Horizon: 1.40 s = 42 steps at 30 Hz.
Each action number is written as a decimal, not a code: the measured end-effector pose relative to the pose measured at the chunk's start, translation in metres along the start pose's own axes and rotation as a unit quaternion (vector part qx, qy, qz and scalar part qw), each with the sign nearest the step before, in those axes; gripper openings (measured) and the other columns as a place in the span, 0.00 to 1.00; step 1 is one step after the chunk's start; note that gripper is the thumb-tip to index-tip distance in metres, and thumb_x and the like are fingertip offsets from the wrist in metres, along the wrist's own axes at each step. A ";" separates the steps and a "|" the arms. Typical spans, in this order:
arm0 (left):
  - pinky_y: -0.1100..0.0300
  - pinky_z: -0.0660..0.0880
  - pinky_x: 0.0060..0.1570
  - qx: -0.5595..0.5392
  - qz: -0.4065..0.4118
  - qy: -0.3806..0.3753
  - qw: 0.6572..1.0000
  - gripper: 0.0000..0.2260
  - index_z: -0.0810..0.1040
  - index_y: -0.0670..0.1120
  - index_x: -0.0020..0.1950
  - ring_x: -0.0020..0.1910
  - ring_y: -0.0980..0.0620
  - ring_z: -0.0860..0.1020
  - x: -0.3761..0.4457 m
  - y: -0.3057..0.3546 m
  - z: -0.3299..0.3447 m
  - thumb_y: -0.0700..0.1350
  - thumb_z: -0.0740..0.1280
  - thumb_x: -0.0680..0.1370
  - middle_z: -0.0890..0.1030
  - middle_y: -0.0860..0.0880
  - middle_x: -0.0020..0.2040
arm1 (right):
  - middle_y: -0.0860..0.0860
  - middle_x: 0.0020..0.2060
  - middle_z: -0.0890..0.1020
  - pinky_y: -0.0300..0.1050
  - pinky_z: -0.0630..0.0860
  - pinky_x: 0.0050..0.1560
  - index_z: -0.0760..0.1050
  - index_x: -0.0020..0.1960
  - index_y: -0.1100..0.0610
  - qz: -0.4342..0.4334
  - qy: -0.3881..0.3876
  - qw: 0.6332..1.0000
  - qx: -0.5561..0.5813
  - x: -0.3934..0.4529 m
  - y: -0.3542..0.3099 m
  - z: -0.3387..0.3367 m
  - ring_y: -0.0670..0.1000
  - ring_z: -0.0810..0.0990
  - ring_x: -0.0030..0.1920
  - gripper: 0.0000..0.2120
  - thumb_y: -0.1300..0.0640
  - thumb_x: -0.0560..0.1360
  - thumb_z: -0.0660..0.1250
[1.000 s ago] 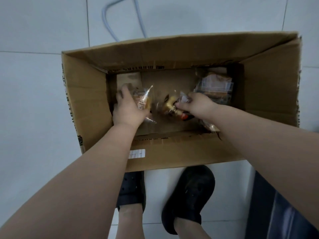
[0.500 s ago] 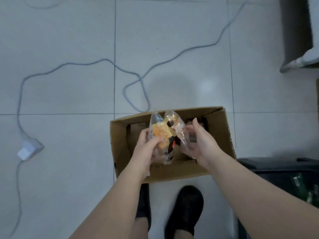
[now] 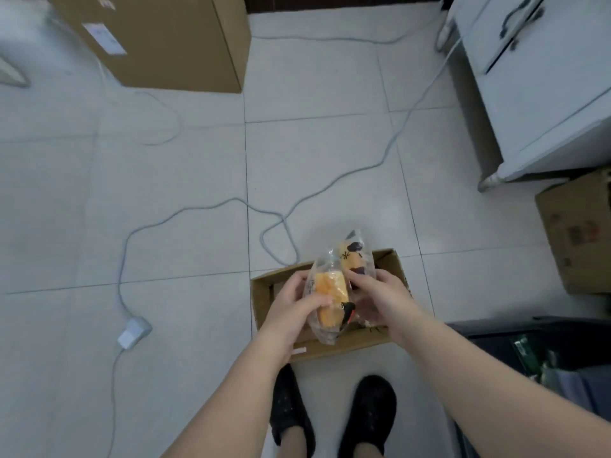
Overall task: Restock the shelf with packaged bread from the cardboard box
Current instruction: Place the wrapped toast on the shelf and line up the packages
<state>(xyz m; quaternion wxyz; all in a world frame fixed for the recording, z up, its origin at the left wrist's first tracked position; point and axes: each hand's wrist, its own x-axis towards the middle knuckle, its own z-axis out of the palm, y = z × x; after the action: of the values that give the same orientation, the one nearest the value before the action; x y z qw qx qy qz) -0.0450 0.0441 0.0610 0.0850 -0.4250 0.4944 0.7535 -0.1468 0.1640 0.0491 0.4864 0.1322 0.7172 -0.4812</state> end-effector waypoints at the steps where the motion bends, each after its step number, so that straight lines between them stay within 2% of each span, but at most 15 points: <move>1: 0.56 0.77 0.46 -0.002 0.005 -0.010 1.000 0.14 0.77 0.50 0.51 0.47 0.50 0.81 -0.016 0.017 0.002 0.37 0.71 0.69 0.82 0.49 0.48 | 0.54 0.47 0.83 0.50 0.78 0.47 0.76 0.58 0.55 -0.002 0.012 1.000 0.009 -0.016 -0.009 -0.004 0.55 0.80 0.44 0.17 0.48 0.73 0.69; 5: 0.53 0.76 0.46 -0.025 0.053 -0.061 0.996 0.22 0.77 0.48 0.56 0.48 0.46 0.80 -0.085 0.102 0.009 0.39 0.70 0.62 0.82 0.46 0.49 | 0.60 0.46 0.84 0.58 0.76 0.53 0.76 0.56 0.56 -0.044 0.019 0.996 0.072 -0.099 -0.078 -0.029 0.59 0.79 0.43 0.10 0.55 0.76 0.66; 9: 0.52 0.79 0.46 -0.088 0.113 -0.120 0.982 0.33 0.70 0.45 0.66 0.47 0.47 0.82 -0.159 0.203 0.015 0.34 0.75 0.63 0.81 0.44 0.56 | 0.57 0.51 0.81 0.49 0.78 0.48 0.69 0.63 0.50 -0.177 0.017 0.975 0.130 -0.211 -0.164 -0.051 0.55 0.82 0.46 0.13 0.58 0.79 0.61; 11: 0.53 0.81 0.44 -0.120 0.145 -0.153 0.970 0.40 0.69 0.43 0.67 0.47 0.47 0.83 -0.192 0.250 0.019 0.37 0.79 0.57 0.81 0.42 0.56 | 0.57 0.49 0.81 0.52 0.77 0.51 0.69 0.64 0.49 -0.229 0.023 0.959 0.167 -0.271 -0.198 -0.063 0.56 0.82 0.47 0.14 0.59 0.79 0.60; 14: 0.55 0.81 0.38 -0.138 0.169 -0.246 0.944 0.46 0.73 0.42 0.61 0.44 0.46 0.84 -0.253 0.315 0.030 0.46 0.85 0.45 0.84 0.41 0.49 | 0.59 0.52 0.79 0.53 0.78 0.49 0.74 0.62 0.48 -0.308 0.017 0.920 0.241 -0.365 -0.227 -0.076 0.58 0.83 0.46 0.16 0.58 0.75 0.63; 17: 0.52 0.82 0.41 -0.142 0.178 -0.316 0.921 0.47 0.73 0.41 0.62 0.48 0.42 0.83 -0.290 0.353 0.050 0.51 0.84 0.46 0.82 0.39 0.53 | 0.58 0.52 0.80 0.51 0.79 0.46 0.76 0.59 0.48 -0.370 0.009 0.884 0.288 -0.434 -0.242 -0.078 0.57 0.84 0.46 0.17 0.55 0.70 0.64; 21: 0.47 0.80 0.47 -0.097 0.201 -0.413 0.883 0.52 0.69 0.43 0.68 0.48 0.42 0.83 -0.360 0.394 0.091 0.55 0.83 0.48 0.82 0.40 0.56 | 0.56 0.53 0.84 0.52 0.80 0.46 0.79 0.56 0.50 -0.467 0.047 0.804 0.363 -0.527 -0.242 -0.081 0.57 0.85 0.47 0.21 0.49 0.63 0.73; 25: 0.45 0.81 0.42 -0.107 0.184 -0.504 0.837 0.52 0.71 0.41 0.66 0.48 0.38 0.83 -0.413 0.408 0.135 0.53 0.84 0.46 0.82 0.38 0.56 | 0.57 0.49 0.85 0.52 0.78 0.46 0.75 0.59 0.53 -0.514 0.114 0.734 0.429 -0.603 -0.225 -0.094 0.56 0.85 0.45 0.16 0.53 0.74 0.59; 27: 0.44 0.81 0.42 -0.111 0.160 -0.537 0.821 0.51 0.72 0.41 0.65 0.49 0.37 0.82 -0.436 0.404 0.158 0.51 0.84 0.45 0.82 0.37 0.56 | 0.58 0.46 0.85 0.47 0.81 0.40 0.76 0.57 0.51 -0.544 0.141 0.696 0.446 -0.634 -0.207 -0.103 0.55 0.85 0.42 0.16 0.51 0.70 0.66; 29: 0.45 0.81 0.42 -0.103 0.148 -0.562 0.808 0.51 0.73 0.42 0.65 0.53 0.38 0.81 -0.461 0.394 0.185 0.49 0.85 0.43 0.81 0.38 0.58 | 0.57 0.44 0.85 0.43 0.81 0.34 0.78 0.55 0.52 -0.574 0.172 0.671 0.438 -0.668 -0.189 -0.111 0.53 0.85 0.40 0.30 0.49 0.55 0.81; 31: 0.48 0.82 0.41 -0.087 0.146 -0.590 0.789 0.51 0.75 0.42 0.61 0.48 0.43 0.83 -0.485 0.378 0.213 0.47 0.84 0.39 0.84 0.41 0.52 | 0.55 0.43 0.85 0.40 0.78 0.31 0.77 0.56 0.55 -0.579 0.227 0.662 0.419 -0.699 -0.168 -0.120 0.51 0.85 0.39 0.38 0.50 0.48 0.84; 34: 0.56 0.81 0.33 -0.078 0.150 -0.642 0.748 0.40 0.81 0.43 0.45 0.35 0.49 0.84 -0.524 0.351 0.255 0.44 0.83 0.33 0.85 0.45 0.37 | 0.53 0.42 0.85 0.38 0.76 0.30 0.74 0.59 0.57 -0.583 0.298 0.640 0.402 -0.747 -0.130 -0.139 0.49 0.84 0.38 0.23 0.58 0.64 0.72; 36: 0.57 0.81 0.31 -0.077 0.129 -0.683 0.715 0.34 0.82 0.43 0.40 0.34 0.50 0.84 -0.552 0.333 0.283 0.42 0.83 0.35 0.85 0.45 0.35 | 0.52 0.44 0.85 0.38 0.76 0.31 0.74 0.58 0.55 -0.579 0.345 0.632 0.383 -0.777 -0.099 -0.152 0.48 0.84 0.38 0.24 0.57 0.62 0.73; 39: 0.59 0.80 0.34 -0.059 0.102 -0.728 0.675 0.38 0.78 0.42 0.49 0.38 0.49 0.85 -0.592 0.302 0.325 0.42 0.83 0.41 0.85 0.45 0.39 | 0.53 0.46 0.84 0.41 0.78 0.32 0.77 0.53 0.53 -0.588 0.399 0.601 0.366 -0.816 -0.051 -0.168 0.49 0.84 0.41 0.36 0.50 0.47 0.84; 42: 0.56 0.81 0.42 -0.042 0.084 -0.748 0.657 0.42 0.74 0.43 0.60 0.47 0.48 0.84 -0.632 0.267 0.361 0.46 0.83 0.47 0.85 0.45 0.49 | 0.51 0.45 0.85 0.41 0.78 0.31 0.82 0.44 0.49 -0.594 0.435 0.558 0.384 -0.852 -0.004 -0.181 0.49 0.84 0.43 0.33 0.49 0.40 0.85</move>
<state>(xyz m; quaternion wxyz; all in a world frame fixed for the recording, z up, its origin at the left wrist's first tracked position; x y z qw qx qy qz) 0.0023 0.3907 0.7522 0.3445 0.3222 0.2653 0.8409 0.1663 0.5477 0.7654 -0.3774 0.0441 0.5056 -0.7746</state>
